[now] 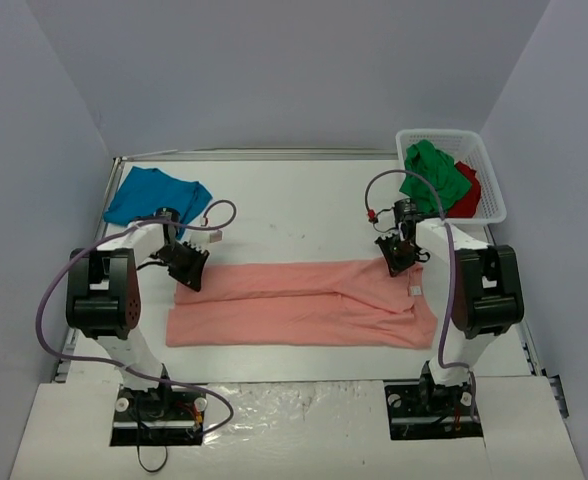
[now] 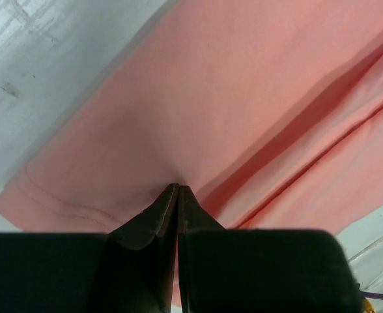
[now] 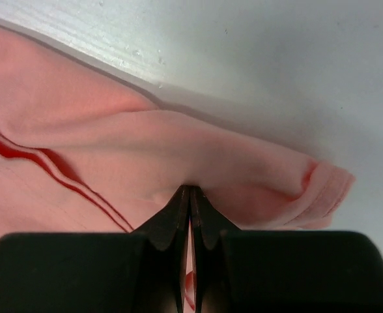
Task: Fold and stack the t-shirts
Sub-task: Fold the other side of the tshirt into a rectangle
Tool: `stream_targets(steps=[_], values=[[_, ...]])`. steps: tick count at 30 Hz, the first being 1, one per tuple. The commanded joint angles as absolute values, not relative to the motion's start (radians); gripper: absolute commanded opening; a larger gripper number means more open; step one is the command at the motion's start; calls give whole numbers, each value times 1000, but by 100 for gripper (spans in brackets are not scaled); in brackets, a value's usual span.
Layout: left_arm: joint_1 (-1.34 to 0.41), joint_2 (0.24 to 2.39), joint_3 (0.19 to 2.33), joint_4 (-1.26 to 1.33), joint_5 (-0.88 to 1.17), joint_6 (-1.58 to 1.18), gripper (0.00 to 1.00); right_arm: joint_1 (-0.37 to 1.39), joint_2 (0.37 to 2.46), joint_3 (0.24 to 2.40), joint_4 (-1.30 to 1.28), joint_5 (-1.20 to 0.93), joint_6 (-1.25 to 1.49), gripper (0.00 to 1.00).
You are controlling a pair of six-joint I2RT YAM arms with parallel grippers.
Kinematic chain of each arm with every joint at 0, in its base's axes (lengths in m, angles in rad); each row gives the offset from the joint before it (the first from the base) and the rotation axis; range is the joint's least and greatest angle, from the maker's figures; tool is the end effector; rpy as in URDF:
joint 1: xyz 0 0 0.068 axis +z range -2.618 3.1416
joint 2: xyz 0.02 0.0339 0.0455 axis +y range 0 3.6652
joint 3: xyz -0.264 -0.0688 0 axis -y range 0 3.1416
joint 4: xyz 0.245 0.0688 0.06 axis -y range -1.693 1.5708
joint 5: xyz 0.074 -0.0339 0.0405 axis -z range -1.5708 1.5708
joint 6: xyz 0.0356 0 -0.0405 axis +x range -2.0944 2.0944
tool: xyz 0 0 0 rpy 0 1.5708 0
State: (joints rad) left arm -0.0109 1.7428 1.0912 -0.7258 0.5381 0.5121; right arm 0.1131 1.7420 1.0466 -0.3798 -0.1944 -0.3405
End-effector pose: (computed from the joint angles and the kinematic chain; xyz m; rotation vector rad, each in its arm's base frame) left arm 0.3163 -0.0217 0.1701 0.7814 2.6354 -0.6679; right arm 0.3404 0.0456 0.1669 -0.6528 2.5410 0.1788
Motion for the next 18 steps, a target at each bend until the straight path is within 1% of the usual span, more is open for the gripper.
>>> stream_targets(steps=[1,9,18], values=[[-23,1753,1150,-771,506,500,3,120,1769,1084,-417,-155,-327,0],[-25,1813,1241,-795,491,483,2,124,1861,1201,-463,-144,-330,0],[-18,1902,1360,-819,469,462,2,126,2000,1416,-532,-147,-345,0]])
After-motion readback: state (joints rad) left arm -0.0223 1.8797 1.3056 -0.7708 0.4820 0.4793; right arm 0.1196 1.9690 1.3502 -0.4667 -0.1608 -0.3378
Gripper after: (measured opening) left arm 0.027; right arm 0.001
